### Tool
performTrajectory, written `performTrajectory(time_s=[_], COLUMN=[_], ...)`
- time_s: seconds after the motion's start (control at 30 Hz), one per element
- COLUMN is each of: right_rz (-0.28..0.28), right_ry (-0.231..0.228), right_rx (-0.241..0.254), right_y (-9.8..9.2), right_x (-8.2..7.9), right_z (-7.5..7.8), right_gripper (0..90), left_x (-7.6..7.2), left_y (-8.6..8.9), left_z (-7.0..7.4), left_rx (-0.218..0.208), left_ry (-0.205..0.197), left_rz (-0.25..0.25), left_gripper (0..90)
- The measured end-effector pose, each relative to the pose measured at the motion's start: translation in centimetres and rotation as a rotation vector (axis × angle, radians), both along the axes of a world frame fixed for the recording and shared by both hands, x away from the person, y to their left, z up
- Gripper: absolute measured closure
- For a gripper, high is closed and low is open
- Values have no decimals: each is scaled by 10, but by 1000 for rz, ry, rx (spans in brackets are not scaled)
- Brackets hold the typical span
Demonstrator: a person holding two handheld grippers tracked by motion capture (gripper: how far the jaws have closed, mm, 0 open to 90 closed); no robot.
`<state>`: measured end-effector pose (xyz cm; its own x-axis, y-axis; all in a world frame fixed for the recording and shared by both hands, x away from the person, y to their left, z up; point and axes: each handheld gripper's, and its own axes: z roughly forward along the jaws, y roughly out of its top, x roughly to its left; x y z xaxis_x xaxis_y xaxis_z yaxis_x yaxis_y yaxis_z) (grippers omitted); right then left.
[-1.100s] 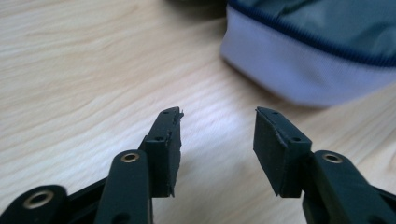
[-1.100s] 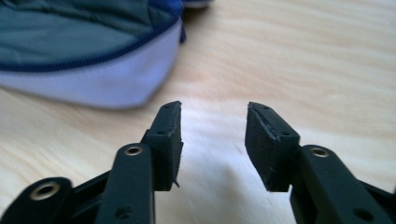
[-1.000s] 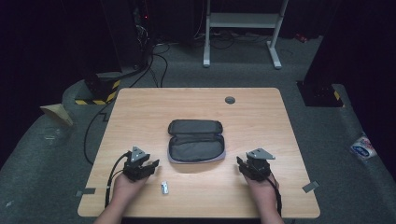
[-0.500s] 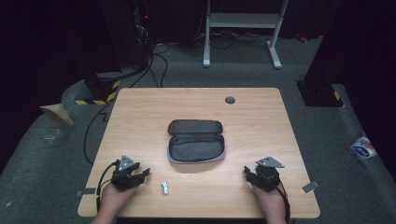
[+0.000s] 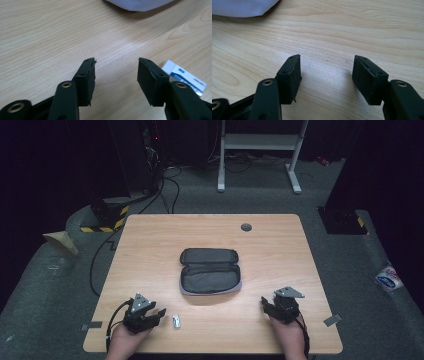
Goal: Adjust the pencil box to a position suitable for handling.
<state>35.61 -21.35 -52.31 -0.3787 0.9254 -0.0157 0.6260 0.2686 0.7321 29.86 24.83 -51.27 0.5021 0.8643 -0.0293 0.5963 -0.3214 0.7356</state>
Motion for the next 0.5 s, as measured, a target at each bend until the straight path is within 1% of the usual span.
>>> performTrajectory(time_s=[0.07, 0.1, 0.23, 0.27, 0.37, 0.43, 0.47, 0.5], right_rz=[1, 2, 3, 3, 3, 3, 3, 3], right_ry=[1, 0, 1, 1, 1, 1, 1, 1], right_rx=[2, 2, 3, 3, 3, 4, 4, 4], right_y=[0, 0, 0, 0, 0, 0, 0, 0], right_x=[0, 0, 1, 1, 1, 1, 1, 1], right_z=[0, 0, 0, 0, 0, 0, 0, 0], right_gripper=[398, 398, 398, 398, 398, 399, 399, 399], left_x=[-3, -6, -9, -10, -11, -11, -10, -10], left_y=[-3, -5, -7, -9, -16, -18, -21, -21], left_z=[0, -1, -3, -3, -4, -4, -4, -4], left_rx=[8, 18, 23, 32, 50, 48, 58, 58], left_ry=[-2, 4, 8, 8, -2, -4, -12, -12], left_rz=[1, -1, -2, -7, -25, -26, -35, -35], left_gripper=[517, 528, 545, 545, 545, 545, 545, 545])
